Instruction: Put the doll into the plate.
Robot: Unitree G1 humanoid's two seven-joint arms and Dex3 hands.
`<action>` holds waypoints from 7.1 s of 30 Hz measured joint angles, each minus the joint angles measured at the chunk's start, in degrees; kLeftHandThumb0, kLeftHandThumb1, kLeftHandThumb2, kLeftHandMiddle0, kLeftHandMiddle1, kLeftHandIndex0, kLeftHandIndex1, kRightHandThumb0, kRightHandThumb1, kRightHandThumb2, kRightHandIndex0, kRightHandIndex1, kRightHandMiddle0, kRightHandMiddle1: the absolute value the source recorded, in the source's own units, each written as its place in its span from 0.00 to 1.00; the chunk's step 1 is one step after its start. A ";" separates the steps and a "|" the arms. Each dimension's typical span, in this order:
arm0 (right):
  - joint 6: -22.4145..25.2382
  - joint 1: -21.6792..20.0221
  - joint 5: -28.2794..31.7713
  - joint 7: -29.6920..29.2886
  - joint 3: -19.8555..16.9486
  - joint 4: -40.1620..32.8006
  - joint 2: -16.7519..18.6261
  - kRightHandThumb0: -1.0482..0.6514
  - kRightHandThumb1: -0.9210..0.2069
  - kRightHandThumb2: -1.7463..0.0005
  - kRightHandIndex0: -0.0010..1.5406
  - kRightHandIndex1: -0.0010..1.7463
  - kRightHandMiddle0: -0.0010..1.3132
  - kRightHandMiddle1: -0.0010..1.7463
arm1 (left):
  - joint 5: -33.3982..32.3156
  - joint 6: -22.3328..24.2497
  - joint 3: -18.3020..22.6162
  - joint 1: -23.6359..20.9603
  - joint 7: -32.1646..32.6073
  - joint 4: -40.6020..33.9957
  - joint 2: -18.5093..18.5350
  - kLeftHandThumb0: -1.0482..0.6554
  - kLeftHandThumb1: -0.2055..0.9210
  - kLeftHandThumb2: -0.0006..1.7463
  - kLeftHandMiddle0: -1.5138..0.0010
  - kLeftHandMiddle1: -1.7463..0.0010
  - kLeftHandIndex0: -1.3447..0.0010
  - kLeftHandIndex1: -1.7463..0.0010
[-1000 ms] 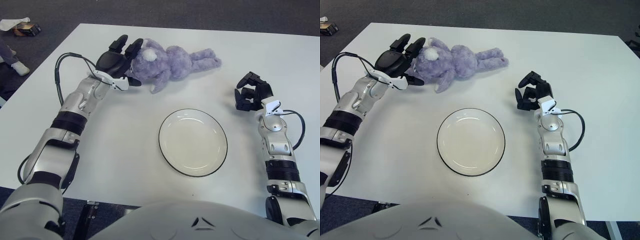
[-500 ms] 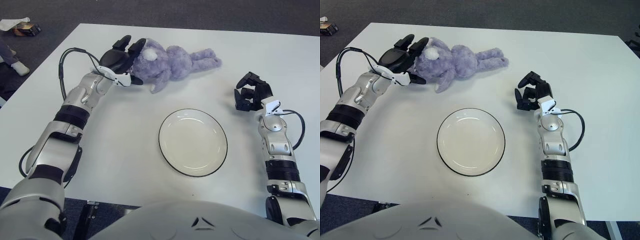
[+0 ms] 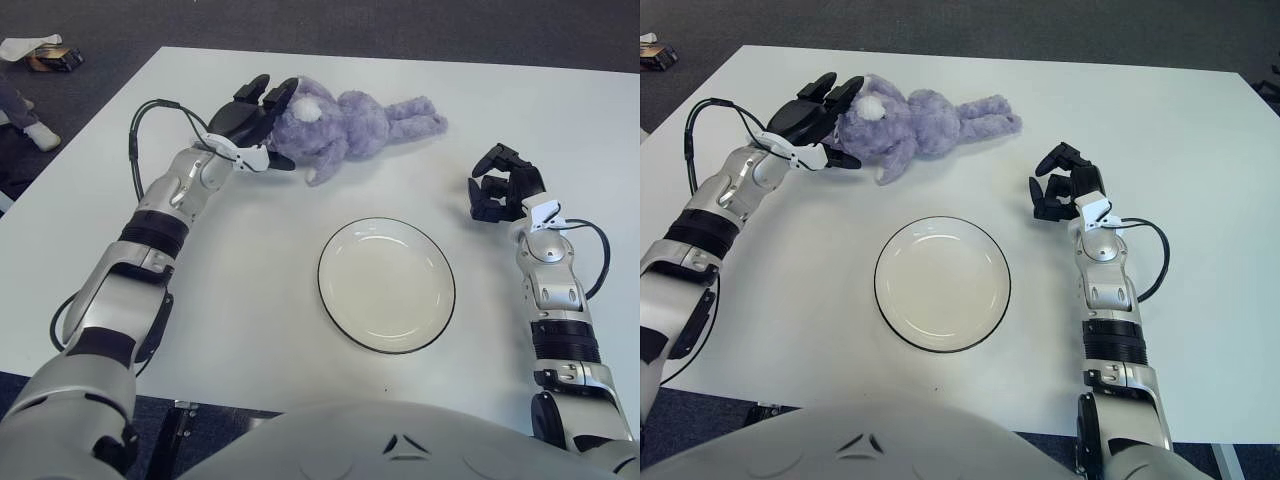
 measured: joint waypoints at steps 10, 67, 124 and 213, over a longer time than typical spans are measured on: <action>-0.26 0.00 -0.28 -0.44 0.24 0.01 0.00 0.33 0.53 0.26 0.72 1.00 0.46 1.00 | -6.18 -2.76 2.93 -0.26 4.81 5.50 -4.58 0.00 1.00 0.10 0.93 0.97 0.98 0.94; 2.83 1.84 0.16 -0.48 0.55 -4.81 0.20 0.34 0.50 0.28 0.70 1.00 0.44 1.00 | -0.08 3.43 -3.27 -7.87 19.67 17.11 -11.76 0.00 0.96 0.01 1.00 0.73 1.00 0.92; 5.00 3.25 0.60 0.68 0.31 -7.28 0.26 0.34 0.51 0.27 0.68 1.00 0.45 1.00 | 5.47 2.81 -10.80 -11.29 28.60 22.93 -9.02 0.62 0.28 0.86 0.46 0.09 0.60 0.00; -4.33 -53.10 -13.76 34.37 21.44 33.68 -16.02 0.13 0.21 0.66 0.11 0.69 0.00 0.59 | 41.07 7.62 -39.41 -31.03 87.55 29.07 -3.80 0.61 0.20 0.94 0.53 0.00 0.46 0.01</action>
